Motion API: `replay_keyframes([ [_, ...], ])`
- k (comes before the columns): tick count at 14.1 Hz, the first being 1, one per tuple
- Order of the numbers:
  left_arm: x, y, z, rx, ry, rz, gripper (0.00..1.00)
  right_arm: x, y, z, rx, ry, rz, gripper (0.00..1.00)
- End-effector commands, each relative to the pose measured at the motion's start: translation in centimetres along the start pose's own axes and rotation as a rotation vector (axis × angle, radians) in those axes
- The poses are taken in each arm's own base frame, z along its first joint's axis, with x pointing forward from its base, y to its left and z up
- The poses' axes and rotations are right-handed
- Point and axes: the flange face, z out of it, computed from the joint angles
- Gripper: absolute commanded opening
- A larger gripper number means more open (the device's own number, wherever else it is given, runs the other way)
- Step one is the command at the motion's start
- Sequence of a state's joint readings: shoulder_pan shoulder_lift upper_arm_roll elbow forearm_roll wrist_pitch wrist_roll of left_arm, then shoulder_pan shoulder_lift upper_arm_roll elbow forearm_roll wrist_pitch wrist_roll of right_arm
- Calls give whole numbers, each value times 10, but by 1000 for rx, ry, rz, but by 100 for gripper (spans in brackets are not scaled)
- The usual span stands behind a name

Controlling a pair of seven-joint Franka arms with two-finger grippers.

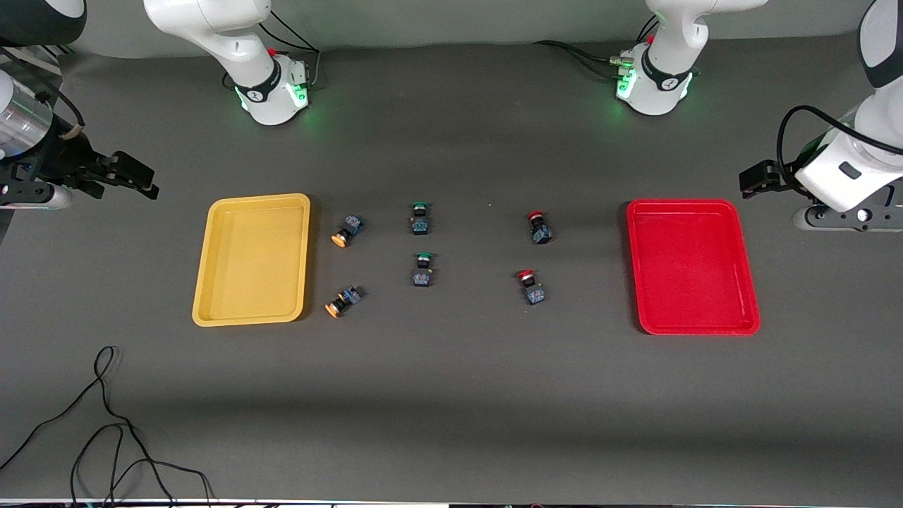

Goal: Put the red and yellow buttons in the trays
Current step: 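Grasp a yellow button with the right gripper while the left gripper grasps a red one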

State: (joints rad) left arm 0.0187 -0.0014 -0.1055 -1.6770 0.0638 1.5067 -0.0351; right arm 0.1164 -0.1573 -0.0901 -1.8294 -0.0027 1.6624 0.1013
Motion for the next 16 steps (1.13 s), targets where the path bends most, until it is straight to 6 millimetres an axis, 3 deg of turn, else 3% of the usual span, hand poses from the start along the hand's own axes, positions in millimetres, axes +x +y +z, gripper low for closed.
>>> replay_keyframes([
  [1, -22, -9, -1, 15, 16, -22, 100, -1, 0, -2, -12, -38, -24, 100],
  [4, -26, -14, -1, 12, 14, -29, 100, 0, -5, 1, -14, -50, -30, 100],
  [5, -26, -13, 0, 8, 8, -28, 100, -3, -17, 6, -18, -65, -38, 100],
  [6, -26, -12, 2, 5, -2, -28, 100, -5, -24, 16, -23, -89, -25, 100],
  [8, -24, -4, 6, 3, -24, -21, 100, -12, -57, 50, -34, -123, 109, 100],
  [10, -21, 20, 13, -13, -44, 14, 100, -24, -91, 96, -54, -132, 175, 100],
  [13, -5, 72, 41, -18, -86, 102, 100, -58, -146, 184, -26, -131, 338, 100],
  [15, 12, 123, 73, -4, -98, 81, 100, -67, -168, 241, -42, -147, 425, 100],
  [16, 17, 151, 90, 9, -106, 45, 100, -72, -188, 264, -45, -154, 448, 100],
])
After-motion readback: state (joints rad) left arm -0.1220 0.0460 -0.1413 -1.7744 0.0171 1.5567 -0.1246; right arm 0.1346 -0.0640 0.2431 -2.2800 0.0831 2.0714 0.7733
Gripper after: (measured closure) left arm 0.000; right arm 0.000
